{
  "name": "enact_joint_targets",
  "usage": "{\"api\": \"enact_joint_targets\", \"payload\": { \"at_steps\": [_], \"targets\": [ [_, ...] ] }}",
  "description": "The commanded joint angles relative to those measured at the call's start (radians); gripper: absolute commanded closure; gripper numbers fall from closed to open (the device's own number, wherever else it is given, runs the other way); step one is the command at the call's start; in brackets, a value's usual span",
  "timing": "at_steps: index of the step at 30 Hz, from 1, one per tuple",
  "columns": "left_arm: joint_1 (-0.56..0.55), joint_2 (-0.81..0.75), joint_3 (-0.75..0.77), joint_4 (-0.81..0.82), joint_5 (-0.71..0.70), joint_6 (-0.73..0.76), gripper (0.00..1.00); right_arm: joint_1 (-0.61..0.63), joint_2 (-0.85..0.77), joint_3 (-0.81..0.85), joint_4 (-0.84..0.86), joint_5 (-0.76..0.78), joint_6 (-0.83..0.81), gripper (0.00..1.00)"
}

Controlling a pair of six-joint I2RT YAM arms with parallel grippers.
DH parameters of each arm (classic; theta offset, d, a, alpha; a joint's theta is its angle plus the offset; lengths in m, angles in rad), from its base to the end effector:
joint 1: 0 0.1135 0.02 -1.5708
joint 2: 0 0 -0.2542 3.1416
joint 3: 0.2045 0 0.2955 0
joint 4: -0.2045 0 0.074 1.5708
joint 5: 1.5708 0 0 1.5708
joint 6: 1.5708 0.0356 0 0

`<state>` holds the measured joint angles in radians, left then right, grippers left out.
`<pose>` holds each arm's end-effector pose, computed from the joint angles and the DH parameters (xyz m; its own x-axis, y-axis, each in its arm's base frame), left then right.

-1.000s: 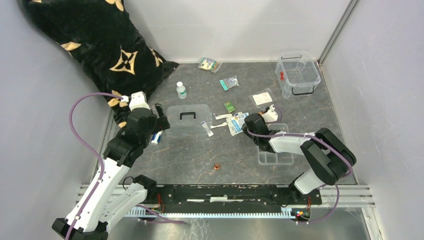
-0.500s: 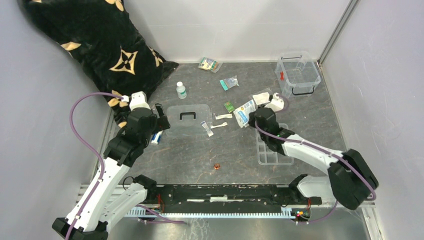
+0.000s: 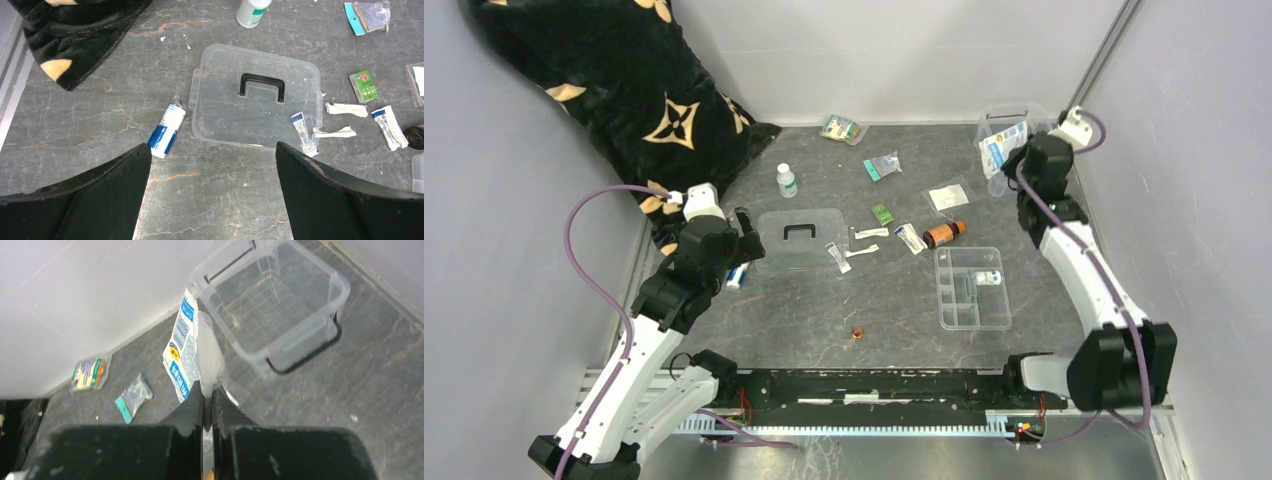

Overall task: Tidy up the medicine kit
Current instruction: Place the medical item at the medicine box.

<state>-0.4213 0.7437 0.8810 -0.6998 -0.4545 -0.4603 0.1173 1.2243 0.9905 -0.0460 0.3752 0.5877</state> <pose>0.1898 -0.0679 0.3281 -0.4487 -0.2363 -0.8619 -0.1906 0.9675 -0.1660 0.3312 0.0259 0.3144 -0.0947 0.5083 -0.8560 0.3526 0.8212 0.4487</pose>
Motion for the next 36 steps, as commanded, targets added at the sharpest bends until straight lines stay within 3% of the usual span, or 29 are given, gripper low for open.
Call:
{"api": "enact_joint_targets", "payload": {
  "at_steps": [1, 13, 20, 25, 30, 36],
  "targets": [
    [-0.002, -0.003, -0.003, 0.042, 0.019, 0.034, 0.0, -0.097, 0.147, 0.172, -0.055, -0.148, -0.043, 0.99],
    [-0.002, 0.01, -0.004, 0.04, 0.008, 0.032, 0.0, -0.225, 0.55, 0.578, -0.114, -0.204, -0.071, 0.96],
    [-0.003, 0.023, -0.001, 0.036, 0.002, 0.032, 0.0, -0.258, 0.681, 0.68, -0.1, -0.193, -0.029, 0.95],
    [-0.003, 0.025, -0.001, 0.034, -0.004, 0.031, 0.0, -0.26, 0.787, 0.817, -0.193, -0.264, -0.039, 0.72],
    [-0.002, 0.02, 0.001, 0.032, -0.007, 0.03, 0.0, -0.267, 0.693, 0.751, -0.194, -0.239, -0.052, 0.44],
    [-0.003, 0.022, -0.001, 0.032, -0.003, 0.029, 0.0, -0.278, 0.455, 0.525, -0.169, -0.266, -0.076, 0.4]
  ]
}}
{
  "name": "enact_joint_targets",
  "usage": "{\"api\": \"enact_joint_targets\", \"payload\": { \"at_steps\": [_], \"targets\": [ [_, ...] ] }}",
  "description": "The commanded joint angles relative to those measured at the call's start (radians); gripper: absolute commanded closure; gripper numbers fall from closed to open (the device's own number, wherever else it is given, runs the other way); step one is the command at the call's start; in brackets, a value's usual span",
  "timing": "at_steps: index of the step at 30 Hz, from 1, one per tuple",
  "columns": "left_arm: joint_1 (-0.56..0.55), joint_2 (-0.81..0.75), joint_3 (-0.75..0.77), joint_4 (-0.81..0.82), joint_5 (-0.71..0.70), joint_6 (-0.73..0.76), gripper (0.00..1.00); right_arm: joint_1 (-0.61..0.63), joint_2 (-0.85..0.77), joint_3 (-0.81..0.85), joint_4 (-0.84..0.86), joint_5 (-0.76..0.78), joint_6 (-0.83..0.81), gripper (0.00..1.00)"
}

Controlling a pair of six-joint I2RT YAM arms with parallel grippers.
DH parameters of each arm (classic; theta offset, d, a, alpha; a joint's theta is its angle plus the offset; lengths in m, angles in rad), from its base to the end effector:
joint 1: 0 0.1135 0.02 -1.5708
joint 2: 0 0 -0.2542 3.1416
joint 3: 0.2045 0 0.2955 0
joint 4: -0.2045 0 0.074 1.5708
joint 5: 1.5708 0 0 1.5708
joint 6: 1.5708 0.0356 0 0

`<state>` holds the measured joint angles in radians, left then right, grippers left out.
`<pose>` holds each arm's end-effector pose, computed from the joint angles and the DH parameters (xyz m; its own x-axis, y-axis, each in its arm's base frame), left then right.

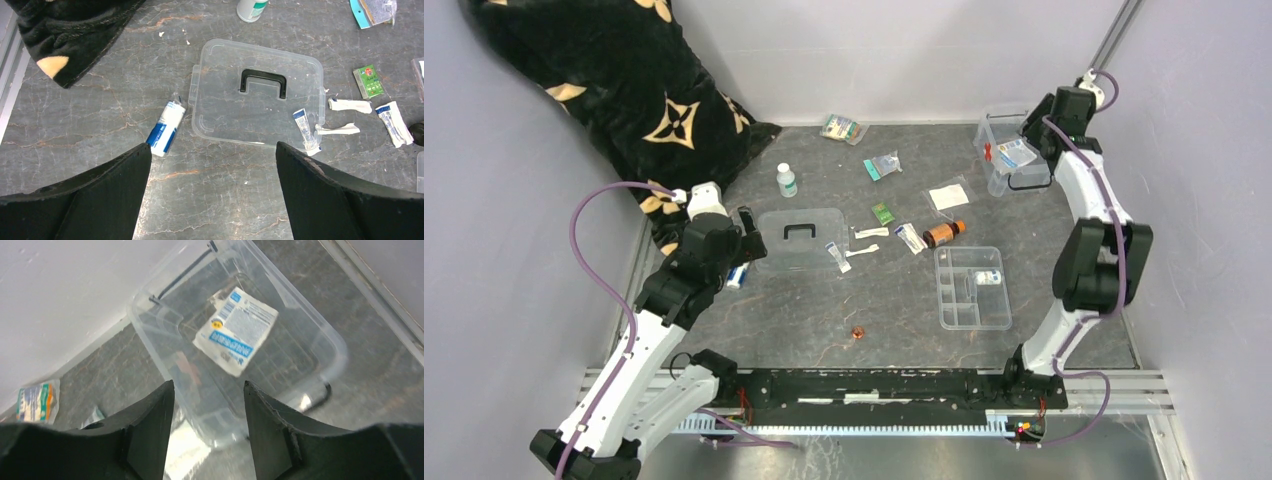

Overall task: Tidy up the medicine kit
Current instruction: Place the medical item at the medicine box.

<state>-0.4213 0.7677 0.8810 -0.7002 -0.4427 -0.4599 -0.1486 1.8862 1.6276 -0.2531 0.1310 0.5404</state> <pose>0.1944 -0.0704 0.3236 -0.4724 -0.2278 -0.8514 -0.1849 0.9701 -0.1570 0.4831 -0.0770 0.2857 -0.2818 0.5579 -0.7806 0.4716 0.7890 0.3937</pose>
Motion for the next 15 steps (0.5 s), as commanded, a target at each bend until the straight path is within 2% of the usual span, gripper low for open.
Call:
{"api": "enact_joint_targets", "payload": {
  "at_steps": [1, 7, 11, 15],
  "targets": [
    [-0.002, -0.001, -0.001, 0.033, -0.014, 0.029, 0.0, -0.012, -0.253, -0.168, 0.048, -0.051, -0.036, 0.4],
    [-0.004, -0.002, 0.0, 0.033, -0.007, 0.03, 0.0, -0.013, -0.485, -0.458, 0.111, -0.329, -0.104, 0.38],
    [-0.003, -0.001, -0.001, 0.036, -0.005, 0.032, 0.0, -0.011, -0.608, -0.589, 0.075, -0.435, -0.139, 0.37],
    [-0.004, 0.002, -0.001, 0.037, -0.005, 0.032, 0.0, 0.001, -0.741, -0.683, 0.02, -0.465, -0.164, 0.35]
  ]
}}
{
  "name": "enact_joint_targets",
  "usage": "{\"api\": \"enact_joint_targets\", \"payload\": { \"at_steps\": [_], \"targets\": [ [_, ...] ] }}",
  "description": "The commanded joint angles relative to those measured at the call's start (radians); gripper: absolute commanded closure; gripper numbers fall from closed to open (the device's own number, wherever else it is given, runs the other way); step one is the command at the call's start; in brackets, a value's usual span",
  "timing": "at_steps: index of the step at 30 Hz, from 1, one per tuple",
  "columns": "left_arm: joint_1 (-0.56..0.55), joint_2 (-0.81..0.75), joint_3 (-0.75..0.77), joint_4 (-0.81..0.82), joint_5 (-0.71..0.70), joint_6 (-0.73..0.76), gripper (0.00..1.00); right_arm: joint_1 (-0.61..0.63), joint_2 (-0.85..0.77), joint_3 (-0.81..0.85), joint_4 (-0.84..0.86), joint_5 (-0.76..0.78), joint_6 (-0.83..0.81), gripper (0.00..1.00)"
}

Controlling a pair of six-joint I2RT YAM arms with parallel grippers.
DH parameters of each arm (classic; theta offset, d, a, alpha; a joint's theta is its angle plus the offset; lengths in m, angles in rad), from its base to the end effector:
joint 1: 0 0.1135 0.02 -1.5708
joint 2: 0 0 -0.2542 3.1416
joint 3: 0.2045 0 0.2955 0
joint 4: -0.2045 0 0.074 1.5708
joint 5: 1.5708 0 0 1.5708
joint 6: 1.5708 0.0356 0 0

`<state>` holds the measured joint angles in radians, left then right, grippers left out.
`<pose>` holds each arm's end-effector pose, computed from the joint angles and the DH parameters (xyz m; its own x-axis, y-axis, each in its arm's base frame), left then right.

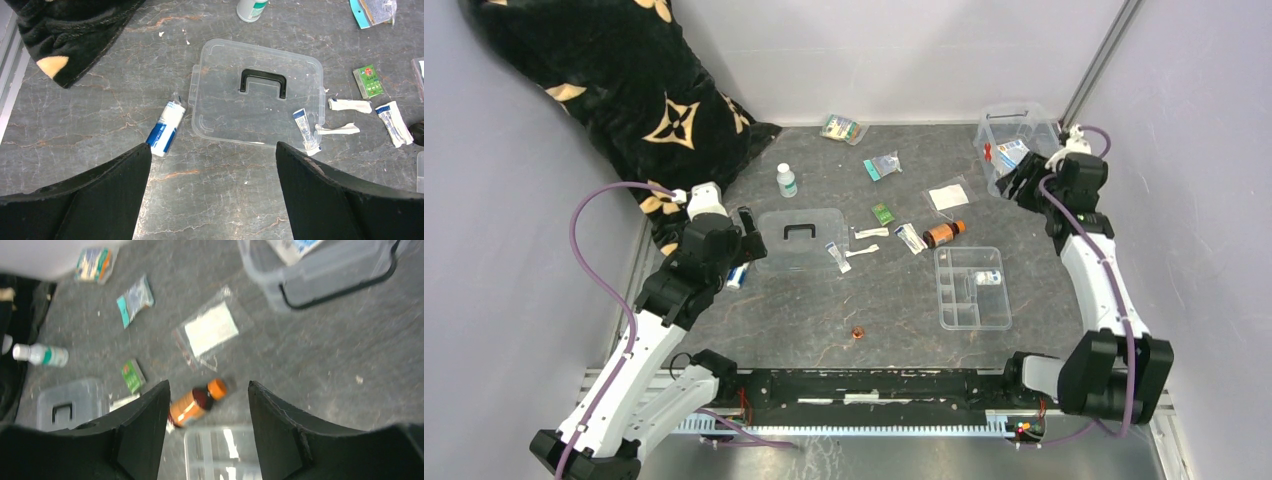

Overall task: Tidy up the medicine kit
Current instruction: Place the medical item at the medicine box, then pick up the pill bottle at the center of the board.

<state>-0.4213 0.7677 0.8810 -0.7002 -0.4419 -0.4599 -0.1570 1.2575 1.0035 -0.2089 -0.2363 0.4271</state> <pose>0.1944 -0.0704 0.3236 -0.4727 -0.2278 -0.8513 -0.1842 0.9702 -0.1574 0.3312 -0.0440 0.2922 -0.4242 0.4749 -0.7711 0.1328 0.8749 0.4658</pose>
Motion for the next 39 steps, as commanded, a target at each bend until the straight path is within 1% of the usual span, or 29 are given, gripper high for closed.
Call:
{"api": "enact_joint_targets", "payload": {
  "at_steps": [1, 7, 14, 19, 23, 27, 32, 36, 39],
  "targets": [
    [-0.003, 0.003, -0.001, 0.037, -0.006, 0.032, 0.0, 0.019, -0.142, -0.072, -0.04, -0.105, -0.059, 0.35],
    [-0.003, 0.005, 0.001, 0.038, 0.003, 0.035, 0.0, 0.084, -0.252, -0.108, -0.174, -0.133, -0.132, 0.34],
    [-0.004, -0.018, -0.002, 0.039, 0.006, 0.035, 0.0, 0.089, -0.313, -0.084, -0.331, -0.174, -0.279, 0.32],
    [-0.003, -0.015, -0.002, 0.039, 0.011, 0.036, 0.0, 0.103, -0.333, -0.116, -0.328, -0.248, -0.289, 0.3],
    [-0.004, -0.001, -0.002, 0.044, 0.029, 0.041, 0.0, 0.148, -0.295, -0.098, -0.366, -0.27, -0.347, 0.28],
    [-0.004, 0.014, 0.0, 0.045, 0.034, 0.041, 0.0, 0.238, -0.248, -0.082, -0.393, -0.227, -0.404, 0.27],
    [-0.004, 0.006, 0.0, 0.046, 0.04, 0.041, 0.0, 0.311, -0.183, -0.061, -0.391, -0.17, -0.415, 0.27],
    [-0.004, -0.015, -0.005, 0.054, 0.047, 0.043, 0.0, 0.339, -0.145, -0.055, -0.345, -0.1, -0.354, 0.27],
    [-0.004, -0.015, -0.007, 0.057, 0.057, 0.045, 0.0, 0.346, -0.136, -0.082, -0.271, -0.027, -0.247, 0.27]
  ]
}}
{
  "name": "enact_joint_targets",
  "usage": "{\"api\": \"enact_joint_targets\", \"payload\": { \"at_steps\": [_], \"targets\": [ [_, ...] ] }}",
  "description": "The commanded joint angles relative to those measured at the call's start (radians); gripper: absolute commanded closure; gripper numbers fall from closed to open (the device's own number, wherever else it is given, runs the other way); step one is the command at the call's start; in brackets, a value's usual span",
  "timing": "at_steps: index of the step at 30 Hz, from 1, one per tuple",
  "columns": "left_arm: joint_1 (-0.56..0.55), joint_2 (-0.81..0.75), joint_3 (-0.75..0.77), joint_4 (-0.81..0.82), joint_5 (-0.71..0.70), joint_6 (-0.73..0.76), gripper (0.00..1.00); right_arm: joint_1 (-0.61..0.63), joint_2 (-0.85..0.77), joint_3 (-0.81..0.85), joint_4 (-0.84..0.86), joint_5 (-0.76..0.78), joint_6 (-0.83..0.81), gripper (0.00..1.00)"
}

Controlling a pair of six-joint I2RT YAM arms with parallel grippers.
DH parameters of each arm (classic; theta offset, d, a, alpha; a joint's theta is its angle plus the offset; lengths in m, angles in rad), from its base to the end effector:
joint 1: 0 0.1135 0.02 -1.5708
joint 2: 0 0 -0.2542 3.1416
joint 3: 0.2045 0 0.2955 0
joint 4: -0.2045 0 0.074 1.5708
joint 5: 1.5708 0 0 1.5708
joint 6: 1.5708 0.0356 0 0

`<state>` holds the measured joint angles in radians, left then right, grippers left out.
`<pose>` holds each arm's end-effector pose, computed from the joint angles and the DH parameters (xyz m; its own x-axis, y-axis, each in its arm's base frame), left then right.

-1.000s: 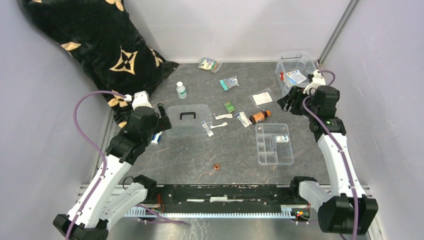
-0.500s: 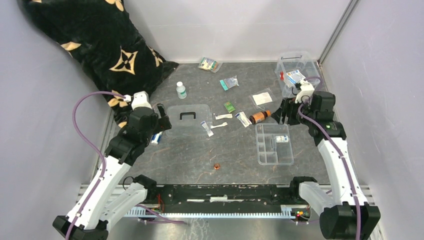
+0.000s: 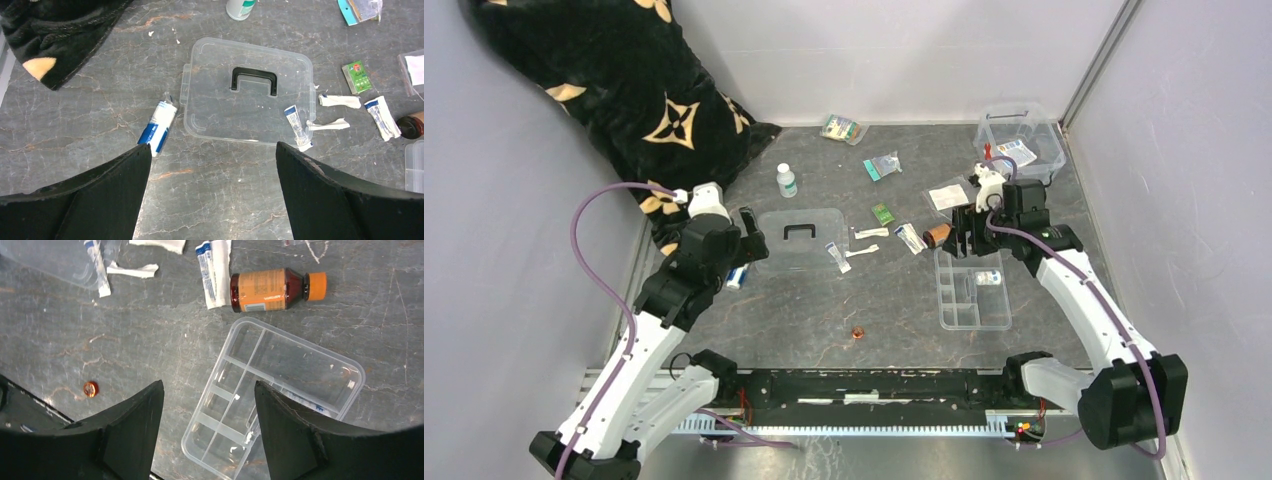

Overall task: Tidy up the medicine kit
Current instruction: Pick up the pill bottle at the center of the board.

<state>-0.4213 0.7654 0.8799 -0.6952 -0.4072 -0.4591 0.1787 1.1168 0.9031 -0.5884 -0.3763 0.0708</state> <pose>0.1942 -0.0716 0.3238 -0.4813 -0.2302 -0.8458 -0.1561 0.9720 -0.1757 0.2717 0.0624 0.2622 -0.7351 -0.0659 -0.6748 -0.3656 0.8767 0.3127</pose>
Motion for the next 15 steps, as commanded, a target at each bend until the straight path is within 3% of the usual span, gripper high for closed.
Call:
{"api": "enact_joint_targets", "payload": {
  "at_steps": [1, 7, 9, 12, 15],
  "targets": [
    [-0.004, -0.01, -0.004, 0.052, 0.024, 0.046, 0.0, 0.011, 0.005, 0.011, 0.137, 0.142, 0.153, 0.27],
    [-0.004, -0.01, -0.003, 0.048, 0.015, 0.045, 0.0, 0.009, 0.016, -0.016, 0.188, 0.369, 0.431, 0.25],
    [-0.005, -0.011, -0.003, 0.048, 0.004, 0.043, 0.0, 0.006, 0.015, -0.022, 0.188, 0.42, 0.452, 0.24],
    [-0.004, -0.006, 0.005, 0.039, -0.01, 0.041, 0.0, -0.023, 0.016, -0.023, 0.192, 0.405, 0.467, 0.18],
    [-0.004, 0.008, 0.039, 0.027, -0.042, 0.024, 0.0, -0.084, 0.04, -0.015, 0.184, 0.292, 0.467, 0.04]
  ]
}}
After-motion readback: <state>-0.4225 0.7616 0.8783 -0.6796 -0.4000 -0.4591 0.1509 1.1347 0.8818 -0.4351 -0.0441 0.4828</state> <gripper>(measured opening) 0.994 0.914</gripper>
